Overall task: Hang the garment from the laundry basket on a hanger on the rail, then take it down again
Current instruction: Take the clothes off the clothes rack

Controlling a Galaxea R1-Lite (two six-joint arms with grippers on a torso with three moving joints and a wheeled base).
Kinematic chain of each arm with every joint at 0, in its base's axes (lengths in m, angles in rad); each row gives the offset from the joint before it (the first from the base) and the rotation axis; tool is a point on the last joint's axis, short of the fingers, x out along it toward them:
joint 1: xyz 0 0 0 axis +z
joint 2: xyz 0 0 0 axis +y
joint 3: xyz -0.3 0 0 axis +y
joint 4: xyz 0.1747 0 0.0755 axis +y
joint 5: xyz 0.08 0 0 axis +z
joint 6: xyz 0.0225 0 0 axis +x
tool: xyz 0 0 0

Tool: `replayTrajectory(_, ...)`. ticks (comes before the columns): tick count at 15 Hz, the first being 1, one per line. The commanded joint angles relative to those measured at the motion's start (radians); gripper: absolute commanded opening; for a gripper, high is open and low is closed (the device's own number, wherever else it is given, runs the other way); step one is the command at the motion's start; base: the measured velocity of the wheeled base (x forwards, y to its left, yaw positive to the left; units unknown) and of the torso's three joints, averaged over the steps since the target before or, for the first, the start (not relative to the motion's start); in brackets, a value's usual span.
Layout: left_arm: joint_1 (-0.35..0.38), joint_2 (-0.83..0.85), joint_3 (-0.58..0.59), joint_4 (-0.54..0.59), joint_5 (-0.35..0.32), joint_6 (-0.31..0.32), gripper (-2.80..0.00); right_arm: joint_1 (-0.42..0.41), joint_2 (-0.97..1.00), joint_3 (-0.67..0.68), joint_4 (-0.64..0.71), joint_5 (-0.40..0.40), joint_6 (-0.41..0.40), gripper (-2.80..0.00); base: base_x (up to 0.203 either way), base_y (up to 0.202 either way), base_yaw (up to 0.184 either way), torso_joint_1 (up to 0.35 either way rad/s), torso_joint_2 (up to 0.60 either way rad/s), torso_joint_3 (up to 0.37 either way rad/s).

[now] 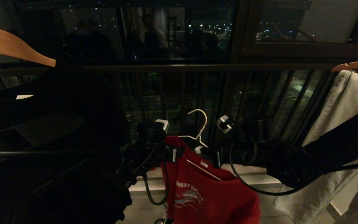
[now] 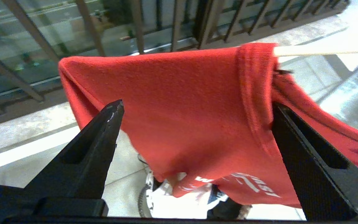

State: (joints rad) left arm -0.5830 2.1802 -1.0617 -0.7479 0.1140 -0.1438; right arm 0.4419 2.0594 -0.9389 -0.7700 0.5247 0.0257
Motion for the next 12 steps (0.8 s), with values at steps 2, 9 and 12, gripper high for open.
replayTrajectory(2, 0.003, 0.036, -0.007, -0.094, 0.021, 0.029, 0.0, 0.0, -0.002, -0.001, -0.005, 0.003, 0.0, -2.8, 0.0, 0.0, 0.0, 0.0, 0.0, 0.0)
replayTrajectory(9, 0.011, 0.04, -0.003, -0.119, 0.049, 0.058, 0.0, -0.009, -0.001, -0.016, -0.005, 0.001, 0.001, -2.8, 0.0, 0.0, 0.0, 0.0, 0.0, 0.0)
replayTrajectory(12, 0.015, 0.038, -0.004, -0.12, 0.049, 0.064, 0.0, -0.028, 0.009, -0.037, -0.003, 0.0, 0.002, -2.8, 0.0, 0.0, 0.0, 0.0, 0.0, 0.0)
